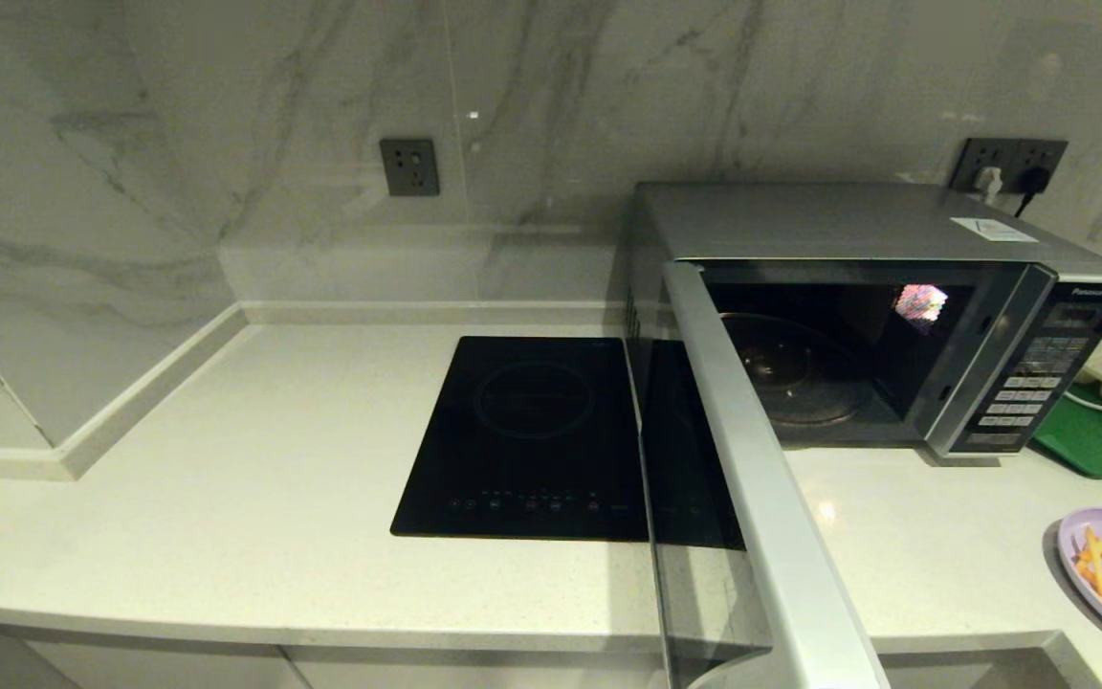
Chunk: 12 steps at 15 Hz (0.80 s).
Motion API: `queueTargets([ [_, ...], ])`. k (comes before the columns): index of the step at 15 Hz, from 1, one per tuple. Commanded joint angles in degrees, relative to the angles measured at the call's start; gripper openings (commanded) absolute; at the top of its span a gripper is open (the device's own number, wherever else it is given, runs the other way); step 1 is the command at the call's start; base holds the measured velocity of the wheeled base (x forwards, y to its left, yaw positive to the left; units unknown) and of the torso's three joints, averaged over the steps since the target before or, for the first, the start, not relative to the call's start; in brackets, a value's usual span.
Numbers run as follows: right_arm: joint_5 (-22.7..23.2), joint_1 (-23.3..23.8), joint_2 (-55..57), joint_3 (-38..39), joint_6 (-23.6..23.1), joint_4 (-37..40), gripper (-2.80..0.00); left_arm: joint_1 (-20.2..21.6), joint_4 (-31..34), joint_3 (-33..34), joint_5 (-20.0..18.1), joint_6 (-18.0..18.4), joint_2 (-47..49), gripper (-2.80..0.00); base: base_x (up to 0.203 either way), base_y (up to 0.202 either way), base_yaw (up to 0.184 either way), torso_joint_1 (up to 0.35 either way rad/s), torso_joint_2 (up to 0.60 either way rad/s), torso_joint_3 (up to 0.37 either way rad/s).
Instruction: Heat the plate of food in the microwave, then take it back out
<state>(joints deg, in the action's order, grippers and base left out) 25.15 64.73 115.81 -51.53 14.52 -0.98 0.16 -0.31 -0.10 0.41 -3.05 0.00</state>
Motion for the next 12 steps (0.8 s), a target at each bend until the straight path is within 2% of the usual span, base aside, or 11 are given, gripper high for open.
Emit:
queueTargets([
  [1,0.27,0.73,-2.66,0.59,0.08,0.11,0.00,0.02,-0.04,0.01,0.02,-0.03,0.00,-2.80,0.000,0.000,0.000,0.000,0.00,0.000],
  [4,2.26,1.63,-10.67,2.55,-0.05,1.37,0.00,0.02,-0.04,0.01,0.02,-0.03,0.00,-2.80,0.000,0.000,0.000,0.000,0.00,0.000],
  [5,3.67,1.73,-14.62,2.78,-0.16,3.61,-2.80,0.02,-0.04,0.01,0.02,-0.03,0.00,-2.80,0.000,0.000,0.000,0.000,0.00,0.000],
  [6,5.04,1.69,-19.16,2.56,-0.62,7.97,-2.80,0.02,-0.04,0.01,0.02,-0.03,0.00,-2.80,0.000,0.000,0.000,0.000,0.00,0.000],
  [8,7.55,0.45,-28.29,-0.22,-3.05,22.32,-2.80,0.02,-0.04,0.01,0.02,-0.03,0.00,-2.80,0.000,0.000,0.000,0.000,0.00,0.000],
  [10,9.71,-3.28,-35.84,-6.46,-4.43,37.39,-2.80,0.02,-0.04,0.01,0.02,-0.03,0.00,-2.80,0.000,0.000,0.000,0.000,0.00,0.000],
  [12,10.58,-8.45,-41.21,-11.72,-4.12,45.92,-2.80,0.02,-0.04,0.01,0.02,-0.03,0.00,-2.80,0.000,0.000,0.000,0.000,0.00,0.000],
])
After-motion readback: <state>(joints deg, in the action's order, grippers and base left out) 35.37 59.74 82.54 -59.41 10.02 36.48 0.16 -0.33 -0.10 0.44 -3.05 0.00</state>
